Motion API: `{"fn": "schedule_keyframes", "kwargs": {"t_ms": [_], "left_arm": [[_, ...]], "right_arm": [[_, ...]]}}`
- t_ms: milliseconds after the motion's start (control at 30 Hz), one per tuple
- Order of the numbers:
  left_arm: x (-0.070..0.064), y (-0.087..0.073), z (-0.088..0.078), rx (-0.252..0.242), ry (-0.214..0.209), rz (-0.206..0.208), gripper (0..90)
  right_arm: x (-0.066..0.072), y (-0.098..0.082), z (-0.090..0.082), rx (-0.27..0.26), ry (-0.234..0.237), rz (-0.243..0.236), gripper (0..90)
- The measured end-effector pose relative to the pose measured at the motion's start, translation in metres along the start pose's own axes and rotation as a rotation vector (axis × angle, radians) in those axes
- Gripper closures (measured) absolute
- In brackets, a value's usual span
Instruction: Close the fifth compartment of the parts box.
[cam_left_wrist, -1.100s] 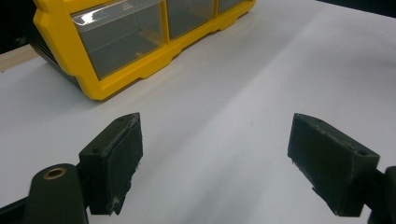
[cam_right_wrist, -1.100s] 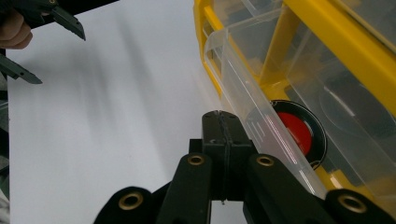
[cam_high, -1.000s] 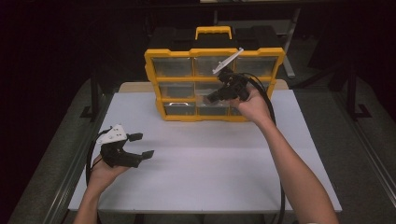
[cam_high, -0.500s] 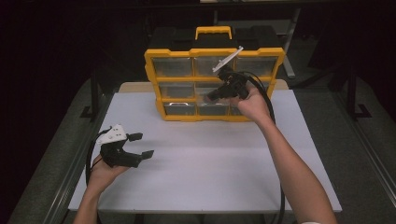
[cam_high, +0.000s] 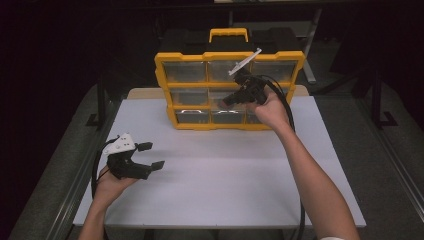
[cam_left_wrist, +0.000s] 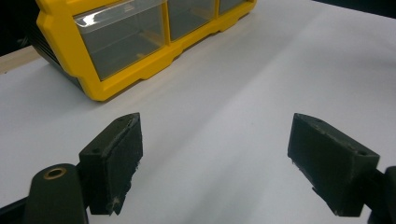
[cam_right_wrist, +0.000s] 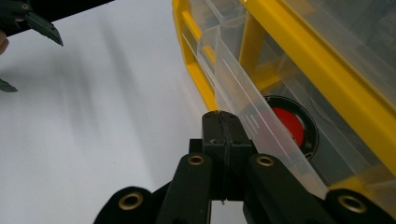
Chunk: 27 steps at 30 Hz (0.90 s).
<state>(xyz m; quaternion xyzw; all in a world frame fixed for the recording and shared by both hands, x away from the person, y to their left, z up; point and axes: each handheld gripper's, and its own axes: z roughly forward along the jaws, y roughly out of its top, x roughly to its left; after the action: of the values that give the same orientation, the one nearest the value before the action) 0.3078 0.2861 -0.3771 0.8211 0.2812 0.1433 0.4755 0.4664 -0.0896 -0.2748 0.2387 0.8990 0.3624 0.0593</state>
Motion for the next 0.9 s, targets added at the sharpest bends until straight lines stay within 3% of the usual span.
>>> {"fn": "schedule_keyframes", "kwargs": {"t_ms": [400, 900], "left_arm": [[-0.0005, 0.0, -0.0005, -0.003, 0.001, -0.007, 18.2], [-0.0004, 0.0, -0.0006, -0.003, 0.001, -0.007, 18.2]], "right_arm": [[-0.0042, -0.001, -0.0016, 0.003, -0.029, 0.006, 89.0], [-0.0083, -0.0033, -0.0065, -0.002, -0.057, 0.047, 89.0]]}}
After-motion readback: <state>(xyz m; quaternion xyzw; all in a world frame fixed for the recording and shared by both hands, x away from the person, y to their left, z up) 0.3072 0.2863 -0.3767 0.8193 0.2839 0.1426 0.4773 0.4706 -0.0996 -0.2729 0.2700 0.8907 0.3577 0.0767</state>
